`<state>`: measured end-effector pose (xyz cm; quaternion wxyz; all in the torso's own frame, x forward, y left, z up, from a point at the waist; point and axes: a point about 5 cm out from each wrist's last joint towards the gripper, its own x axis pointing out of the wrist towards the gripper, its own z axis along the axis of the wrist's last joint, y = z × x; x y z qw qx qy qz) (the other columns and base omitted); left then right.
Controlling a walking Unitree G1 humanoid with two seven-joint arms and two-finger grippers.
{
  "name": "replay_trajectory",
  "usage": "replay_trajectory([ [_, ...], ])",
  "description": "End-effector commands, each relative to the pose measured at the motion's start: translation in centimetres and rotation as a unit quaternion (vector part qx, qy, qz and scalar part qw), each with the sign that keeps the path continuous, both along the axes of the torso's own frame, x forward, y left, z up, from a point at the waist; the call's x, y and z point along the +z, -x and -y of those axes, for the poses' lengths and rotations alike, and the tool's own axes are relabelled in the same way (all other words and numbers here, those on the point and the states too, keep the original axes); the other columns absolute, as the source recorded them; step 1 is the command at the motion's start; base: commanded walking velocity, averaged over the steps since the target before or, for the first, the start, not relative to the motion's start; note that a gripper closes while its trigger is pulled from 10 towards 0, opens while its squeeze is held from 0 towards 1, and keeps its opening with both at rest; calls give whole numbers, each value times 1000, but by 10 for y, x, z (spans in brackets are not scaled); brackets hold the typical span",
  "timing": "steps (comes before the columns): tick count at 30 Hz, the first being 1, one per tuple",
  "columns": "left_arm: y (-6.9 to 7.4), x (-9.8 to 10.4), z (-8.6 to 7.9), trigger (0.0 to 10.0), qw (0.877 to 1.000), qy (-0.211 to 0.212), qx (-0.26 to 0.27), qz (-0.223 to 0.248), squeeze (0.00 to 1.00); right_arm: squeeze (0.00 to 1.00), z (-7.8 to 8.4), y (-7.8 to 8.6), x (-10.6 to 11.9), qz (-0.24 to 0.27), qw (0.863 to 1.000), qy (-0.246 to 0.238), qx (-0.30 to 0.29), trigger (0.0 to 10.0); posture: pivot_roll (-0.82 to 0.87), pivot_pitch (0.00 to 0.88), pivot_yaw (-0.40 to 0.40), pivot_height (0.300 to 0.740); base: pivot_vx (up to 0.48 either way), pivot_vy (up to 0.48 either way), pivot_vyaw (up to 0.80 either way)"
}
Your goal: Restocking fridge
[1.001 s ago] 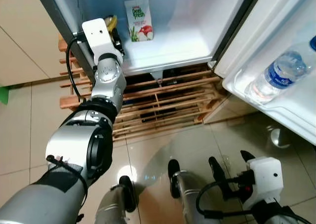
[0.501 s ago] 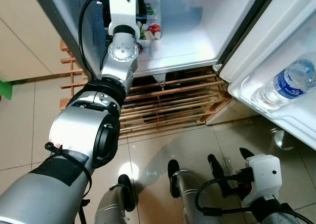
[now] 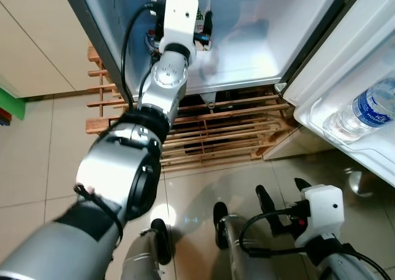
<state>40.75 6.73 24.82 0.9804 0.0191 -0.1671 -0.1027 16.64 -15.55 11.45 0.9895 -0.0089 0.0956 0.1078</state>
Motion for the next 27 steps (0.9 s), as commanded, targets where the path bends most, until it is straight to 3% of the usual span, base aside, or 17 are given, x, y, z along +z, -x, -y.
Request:
replay_trajectory([
  [1, 10, -11, 0, 10000, 999, 14, -41, -1, 0, 0, 2, -3, -1, 8, 1000, -6, -10, 10000, -335, 228, 31, 740, 0, 0, 0],
  [5, 26, -22, 0, 10000, 997, 16, -74, -4, 0, 0, 1, -14, -1, 19, 1000, -10, -11, 10000, -297, 186, 44, 740, 0, 0, 0],
  [8, 61, -48, -9, 10000, 993, 11, -110, -43, 0, 0, 3, -33, 0, 39, 999, -20, -23, 10000, -248, 124, 63, 740, 0, 0, 0],
  [9, 61, -48, -9, 10000, 993, 11, -110, -43, 0, 0, 3, -33, 0, 39, 999, -20, -23, 10000, -248, 124, 63, 740, 0, 0, 0],
  [12, 88, -72, -26, 10000, 990, 26, -108, -83, 0, 0, 5, -50, 0, 53, 997, -26, -40, 10000, -214, 75, 75, 740, 0, 0, 0],
  [13, 88, -72, -26, 10000, 990, 26, -108, -83, 0, 0, 5, -50, 0, 53, 997, -26, -40, 10000, -214, 75, 75, 740, 0, 0, 0],
  [14, 104, -84, -41, 10000, 990, 29, -92, -106, 0, 0, 5, -57, 0, 63, 997, -28, -43, 10000, -201, 58, 77, 740, 0, 0, 0],
  [18, 105, -97, -57, 10000, 990, 27, -53, -126, 0, 0, -3, -76, 1, 76, 996, -36, -30, 10000, -164, 22, 59, 740, 0, 0, 0],
  [23, 97, -93, -54, 10000, 991, 1, -38, -125, 0, 0, -6, -88, 3, 86, 996, -30, -18, 10000, -166, 1, 57, 740, 0, 0, 0],
  [27, 110, -99, -61, 10000, 989, -36, -60, -130, 0, 0, 3, -93, 4, 94, 995, -25, -33, 10000, -177, 0, 68, 740, 0, 0, 588],
])
